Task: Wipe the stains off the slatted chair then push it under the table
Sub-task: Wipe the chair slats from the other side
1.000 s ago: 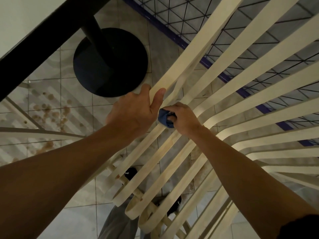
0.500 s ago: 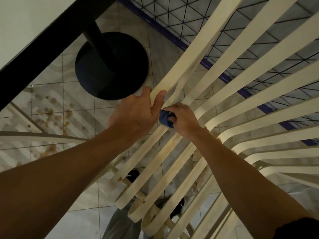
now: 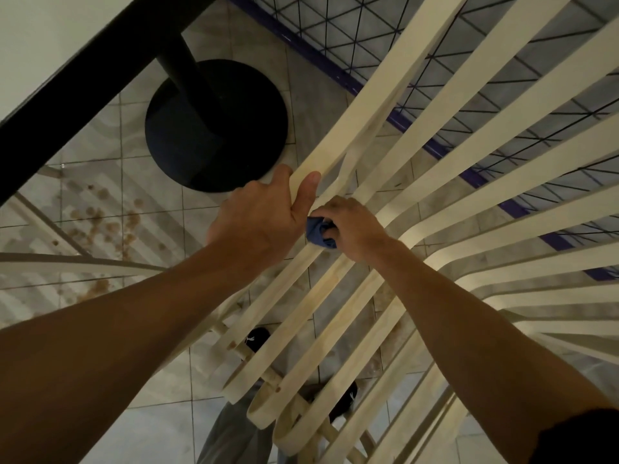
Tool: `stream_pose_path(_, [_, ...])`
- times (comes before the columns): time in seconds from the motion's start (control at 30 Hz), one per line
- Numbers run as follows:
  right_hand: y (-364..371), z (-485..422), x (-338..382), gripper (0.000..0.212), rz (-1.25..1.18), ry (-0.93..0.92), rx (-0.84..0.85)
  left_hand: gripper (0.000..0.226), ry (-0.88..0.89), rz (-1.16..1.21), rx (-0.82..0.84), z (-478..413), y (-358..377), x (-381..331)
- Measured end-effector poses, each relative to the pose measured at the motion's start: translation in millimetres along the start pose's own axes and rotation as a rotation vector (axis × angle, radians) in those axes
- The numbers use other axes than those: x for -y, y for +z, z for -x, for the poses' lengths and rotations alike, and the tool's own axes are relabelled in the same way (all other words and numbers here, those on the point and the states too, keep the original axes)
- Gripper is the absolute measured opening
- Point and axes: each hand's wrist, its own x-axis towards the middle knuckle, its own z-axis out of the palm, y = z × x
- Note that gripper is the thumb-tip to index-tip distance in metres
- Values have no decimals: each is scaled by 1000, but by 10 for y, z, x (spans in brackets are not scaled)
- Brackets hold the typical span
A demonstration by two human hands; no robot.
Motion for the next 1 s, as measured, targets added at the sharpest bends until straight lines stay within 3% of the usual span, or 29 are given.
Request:
stream_pose_path(0.2, [199,220,109,45,-10,-95,-4,65,-1,-15,-12,0,7,11])
stream_pose_path(0.37, [133,126,-15,44,-39,96,-134,68,20,-17,-27,6,-37,-41])
stream_pose_path(0.57, [338,273,246,44,-17,82,-138,76,6,4,-35,12,-41,-42])
stream_pose_path(0.7, [330,258,311,50,-65,199,-137,61,-23,173,30,31,-84,-3])
stream_pose_path(0.83, [281,245,365,52,-37,229,-112,53,-129,291,133,393,-198,236])
stream_pose_path(1.0, [251,247,366,45,-89,242,-106,71,-361,216,187,941,-284,538])
